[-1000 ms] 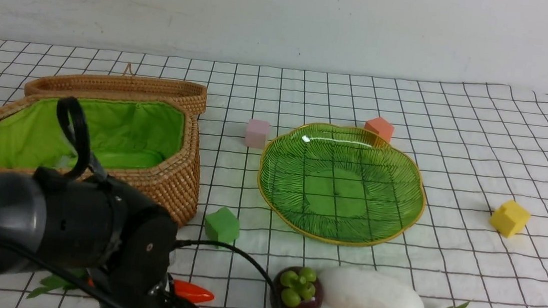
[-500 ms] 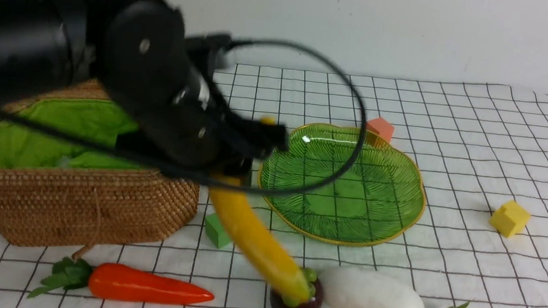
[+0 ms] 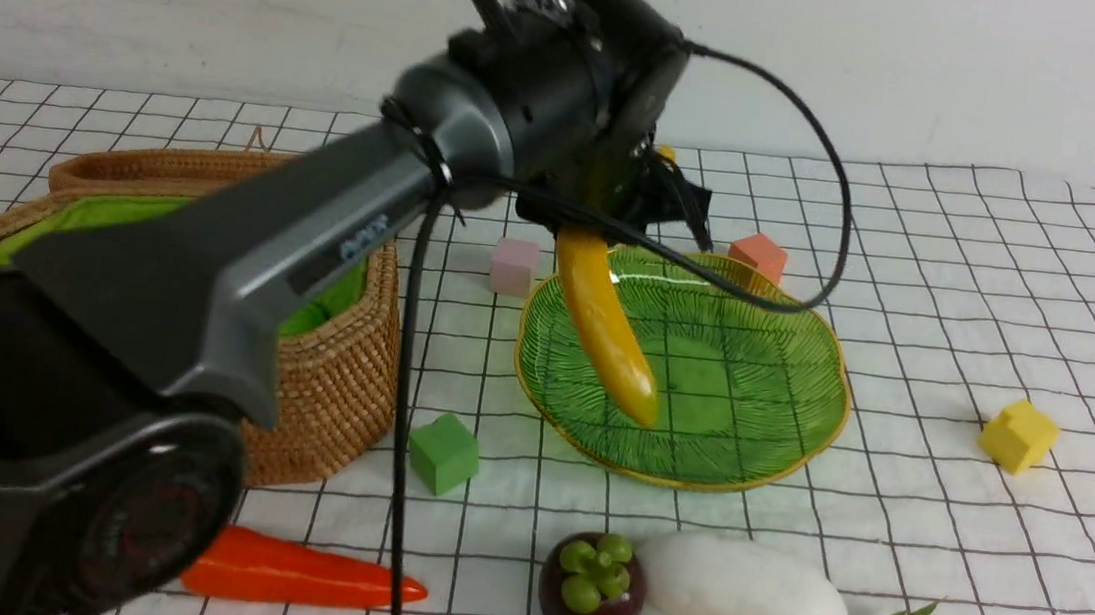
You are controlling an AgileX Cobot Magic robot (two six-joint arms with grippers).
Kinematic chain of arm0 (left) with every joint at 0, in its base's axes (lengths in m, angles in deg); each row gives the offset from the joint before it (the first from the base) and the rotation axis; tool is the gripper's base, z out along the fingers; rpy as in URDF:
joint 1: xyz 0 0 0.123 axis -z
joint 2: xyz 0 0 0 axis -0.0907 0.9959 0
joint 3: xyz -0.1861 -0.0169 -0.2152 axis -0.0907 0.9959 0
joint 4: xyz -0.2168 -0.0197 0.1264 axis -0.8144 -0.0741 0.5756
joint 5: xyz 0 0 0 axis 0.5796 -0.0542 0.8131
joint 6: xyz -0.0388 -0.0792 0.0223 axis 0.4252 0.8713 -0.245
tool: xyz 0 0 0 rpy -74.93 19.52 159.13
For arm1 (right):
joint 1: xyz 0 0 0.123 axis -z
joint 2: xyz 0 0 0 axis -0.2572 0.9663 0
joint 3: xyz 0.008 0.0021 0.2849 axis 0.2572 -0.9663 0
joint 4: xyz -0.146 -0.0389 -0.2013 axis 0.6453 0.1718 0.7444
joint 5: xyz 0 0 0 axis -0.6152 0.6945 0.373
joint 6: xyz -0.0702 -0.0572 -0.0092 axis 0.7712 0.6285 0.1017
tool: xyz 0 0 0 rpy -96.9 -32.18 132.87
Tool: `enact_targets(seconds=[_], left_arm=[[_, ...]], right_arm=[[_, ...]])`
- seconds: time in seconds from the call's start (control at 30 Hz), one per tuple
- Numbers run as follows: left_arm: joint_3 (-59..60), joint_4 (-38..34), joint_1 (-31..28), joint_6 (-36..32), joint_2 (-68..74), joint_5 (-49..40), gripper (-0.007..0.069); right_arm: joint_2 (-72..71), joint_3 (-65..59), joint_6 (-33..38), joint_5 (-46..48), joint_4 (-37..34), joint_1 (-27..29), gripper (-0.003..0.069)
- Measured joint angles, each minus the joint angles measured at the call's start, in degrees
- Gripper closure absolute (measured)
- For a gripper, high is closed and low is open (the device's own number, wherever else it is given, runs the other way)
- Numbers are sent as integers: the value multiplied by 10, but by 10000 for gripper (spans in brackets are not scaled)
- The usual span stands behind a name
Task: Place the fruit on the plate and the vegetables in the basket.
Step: Use the left arm to grab a banana and put it into the right plate, then use the left arm to grab a carrot and put it into the left basket
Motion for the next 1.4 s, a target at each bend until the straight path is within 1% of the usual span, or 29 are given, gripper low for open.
enact_targets(seconds=[0.1,0.17,0.27,0.3,0.33,0.37,0.43,0.47,0.5,0.57,0.7,0.73,0.77,0.8,0.83,0.87,0.97,1.03,1.07,1.1,1.13,1.17,1.2,1.23,1.27,1.3,1.33,1.37,1.4], left_arm=[[-2,-1,0,-2,26,5,312],[-3,-1,0,-2,39,8,287],[-3,-1,-1,-2,47,10,214],[-3,-1,-1,-2,47,10,202],[-3,-1,-1,-2,46,10,151],[-3,-1,-1,-2,42,7,116],[-3,-3,-1,-2,35,2,85],[-2,-9,-2,-4,21,-16,53],[-1,-10,-2,-4,16,-19,46],[14,-29,-7,-6,-28,-53,31],[84,-39,-22,-15,-164,-106,43],[114,-39,-30,-10,-218,-114,53],[119,-39,-31,-6,-237,-115,55],[170,-37,-39,15,-309,-120,65],[176,-37,-39,18,-317,-120,66],[226,-36,-43,46,-378,-122,73],[351,-40,-45,126,-493,-127,86],[478,-49,-45,222,-565,-104,95],[522,-50,-45,260,-589,-83,97],[534,-51,-45,280,-600,-77,98],[610,-50,-45,343,-634,-26,101],[683,-45,-45,421,-668,31,102],[721,-41,-45,465,-685,57,102],[730,-37,-45,476,-689,74,102],[805,-16,-45,569,-714,141,102],[805,-13,-45,578,-715,149,102],[849,9,-45,637,-721,197,102],[880,29,-45,679,-717,228,102],[883,32,-45,691,-714,232,102]], right_arm=[[0,0,0,0,0,0,515],[0,0,0,0,0,0,515],[0,0,0,0,0,0,515],[0,0,0,0,0,0,515],[0,0,0,0,0,0,515],[0,0,0,0,0,0,515],[0,0,0,0,0,0,513],[0,0,0,0,0,0,510],[0,0,0,0,0,0,510],[0,0,0,0,0,0,506],[0,0,0,0,0,0,505],[0,0,0,0,0,0,505],[0,0,0,0,0,0,505],[0,0,0,0,0,0,505],[0,0,0,0,0,0,505],[0,0,0,0,0,0,503],[0,0,0,0,0,0,498],[0,0,0,0,0,0,496],[0,0,0,0,0,0,496],[0,0,0,0,0,0,496],[0,0,0,0,0,0,494],[0,0,0,0,0,0,491],[0,0,0,0,0,0,489],[0,0,0,0,0,0,489],[0,0,0,0,0,0,485],[0,0,0,0,0,0,484],[0,0,0,0,0,0,482],[0,0,0,0,0,0,480],[0,0,0,0,0,0,480]])
